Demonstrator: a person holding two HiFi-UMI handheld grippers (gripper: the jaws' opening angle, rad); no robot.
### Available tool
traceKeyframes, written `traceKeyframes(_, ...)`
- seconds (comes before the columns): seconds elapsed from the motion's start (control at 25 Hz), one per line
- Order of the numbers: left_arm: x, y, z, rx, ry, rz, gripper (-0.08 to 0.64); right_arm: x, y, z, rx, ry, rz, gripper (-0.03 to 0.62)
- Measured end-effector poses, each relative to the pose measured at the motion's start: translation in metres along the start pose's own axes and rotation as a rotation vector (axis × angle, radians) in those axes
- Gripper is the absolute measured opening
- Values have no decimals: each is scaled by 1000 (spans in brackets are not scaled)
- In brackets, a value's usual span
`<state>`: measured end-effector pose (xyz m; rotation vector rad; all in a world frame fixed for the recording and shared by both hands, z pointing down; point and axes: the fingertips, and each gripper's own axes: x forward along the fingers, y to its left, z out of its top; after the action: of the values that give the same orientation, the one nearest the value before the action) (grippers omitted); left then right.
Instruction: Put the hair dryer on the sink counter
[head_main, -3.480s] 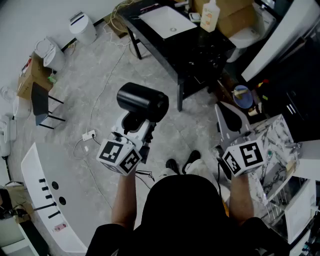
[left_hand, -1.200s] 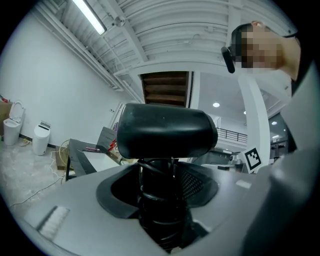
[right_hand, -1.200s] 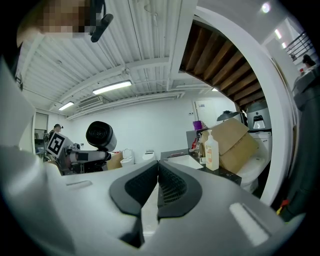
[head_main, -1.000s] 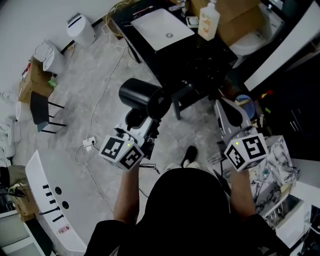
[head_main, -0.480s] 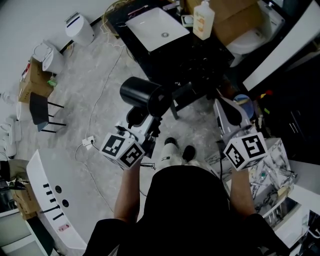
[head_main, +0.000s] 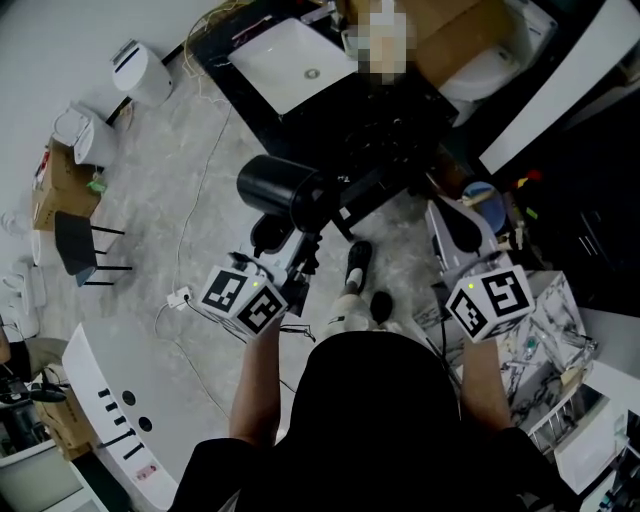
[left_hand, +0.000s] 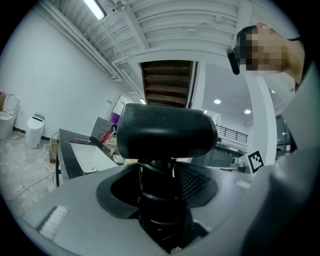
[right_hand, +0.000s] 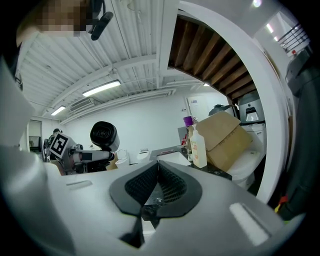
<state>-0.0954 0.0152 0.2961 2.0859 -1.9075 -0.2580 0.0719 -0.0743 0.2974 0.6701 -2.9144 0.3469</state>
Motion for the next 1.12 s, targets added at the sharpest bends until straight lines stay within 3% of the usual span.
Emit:
traceKeyframes(0.48,89,53,9,-65,65,-67,209,68,-57,16,29,25,-77,9)
traceKeyframes(1.12,210,102,14,-62,175,-227,209,130,-116,39,28,50,-218,9)
